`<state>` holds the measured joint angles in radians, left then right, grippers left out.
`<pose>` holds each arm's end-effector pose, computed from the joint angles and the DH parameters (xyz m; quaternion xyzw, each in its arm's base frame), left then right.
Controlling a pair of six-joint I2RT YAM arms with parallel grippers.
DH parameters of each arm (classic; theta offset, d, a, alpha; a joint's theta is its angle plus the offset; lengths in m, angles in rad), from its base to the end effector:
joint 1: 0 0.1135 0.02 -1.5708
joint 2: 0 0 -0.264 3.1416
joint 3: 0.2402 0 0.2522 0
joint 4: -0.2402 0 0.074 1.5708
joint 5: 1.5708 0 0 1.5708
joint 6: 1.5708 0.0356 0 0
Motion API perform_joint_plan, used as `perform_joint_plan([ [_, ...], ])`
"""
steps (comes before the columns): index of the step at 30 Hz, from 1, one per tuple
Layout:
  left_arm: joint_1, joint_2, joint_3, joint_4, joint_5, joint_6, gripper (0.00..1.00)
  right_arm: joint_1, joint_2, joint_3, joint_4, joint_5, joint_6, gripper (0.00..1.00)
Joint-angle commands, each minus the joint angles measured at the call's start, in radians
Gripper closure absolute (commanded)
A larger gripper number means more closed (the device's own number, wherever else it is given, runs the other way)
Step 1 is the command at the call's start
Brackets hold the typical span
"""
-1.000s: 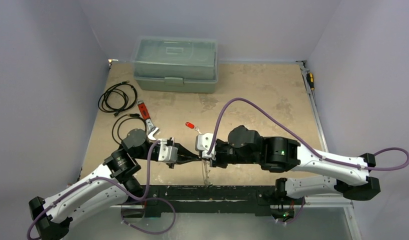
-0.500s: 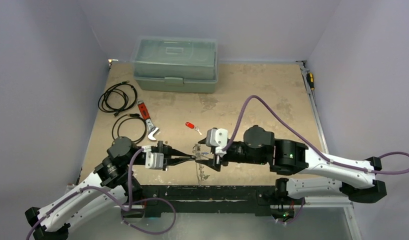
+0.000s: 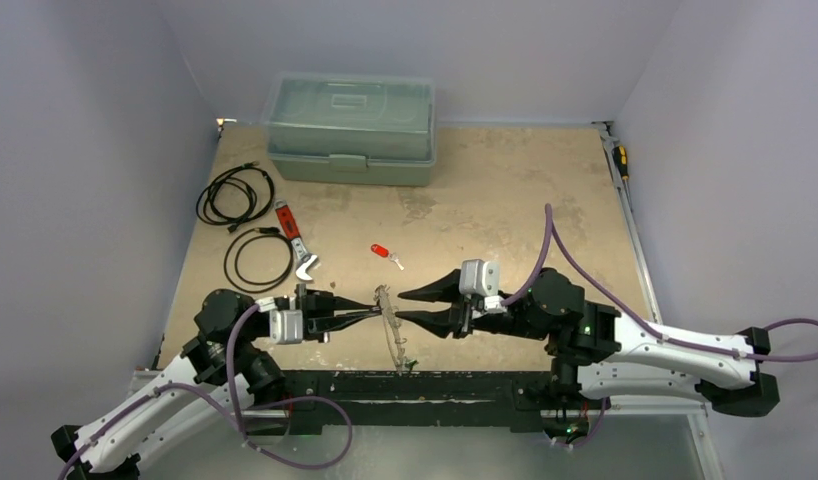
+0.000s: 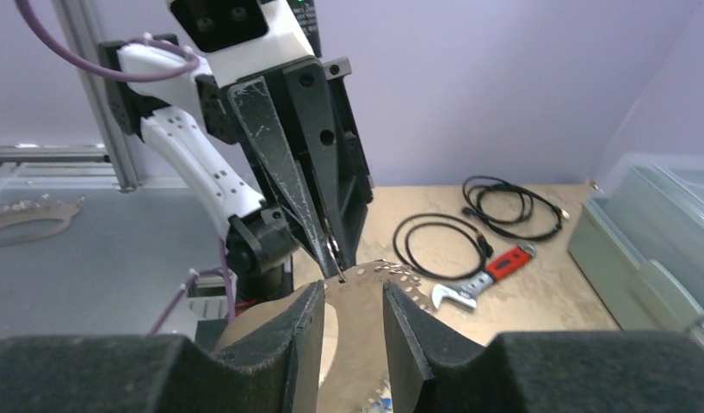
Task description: Put the keys on the keyring
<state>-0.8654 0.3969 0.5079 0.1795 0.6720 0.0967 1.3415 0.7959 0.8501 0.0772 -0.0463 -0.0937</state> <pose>0.0550 -0.0988 0.3315 0.4954 0.3776 -0.4665 0.6281 0.0405 0.1808 0.3897 -0.4464 0.4850 0.4516 0.6013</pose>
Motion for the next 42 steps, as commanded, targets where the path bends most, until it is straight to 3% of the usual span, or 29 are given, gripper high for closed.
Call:
perform_joint_plan([
  [1, -0.003, -0.024, -0.012, 0.119, -0.02, -0.039, 1.0, -0.002, 0.023, -0.012, 0.128, -0.078, 0.038, 0.66],
  [16, -0.001, -0.044, -0.022, 0.139, -0.015, -0.054, 1.0, -0.014, 0.12, 0.018, 0.182, -0.124, 0.028, 0.71],
  [22, -0.001, -0.044, -0.022, 0.142, -0.004, -0.057, 1.0, -0.027, 0.146, 0.034, 0.174, -0.148, 0.025, 0.76],
  [30, -0.001, -0.044, -0.025, 0.147, 0.006, -0.058, 1.0, -0.057, 0.178, 0.049, 0.159, -0.19, 0.023, 0.99],
  [36, -0.001, -0.027, -0.017, 0.128, -0.012, -0.049, 1.0, -0.059, 0.201, 0.055, 0.143, -0.191, 0.012, 1.0],
  [40, 0.0, -0.015, 0.014, 0.041, -0.043, -0.004, 0.73, -0.062, 0.19, 0.072, 0.096, -0.17, -0.011, 1.0],
  [42, 0.0, -0.012, 0.024, -0.008, -0.055, 0.022, 0.67, -0.067, 0.181, 0.082, 0.065, -0.163, -0.021, 1.0],
])
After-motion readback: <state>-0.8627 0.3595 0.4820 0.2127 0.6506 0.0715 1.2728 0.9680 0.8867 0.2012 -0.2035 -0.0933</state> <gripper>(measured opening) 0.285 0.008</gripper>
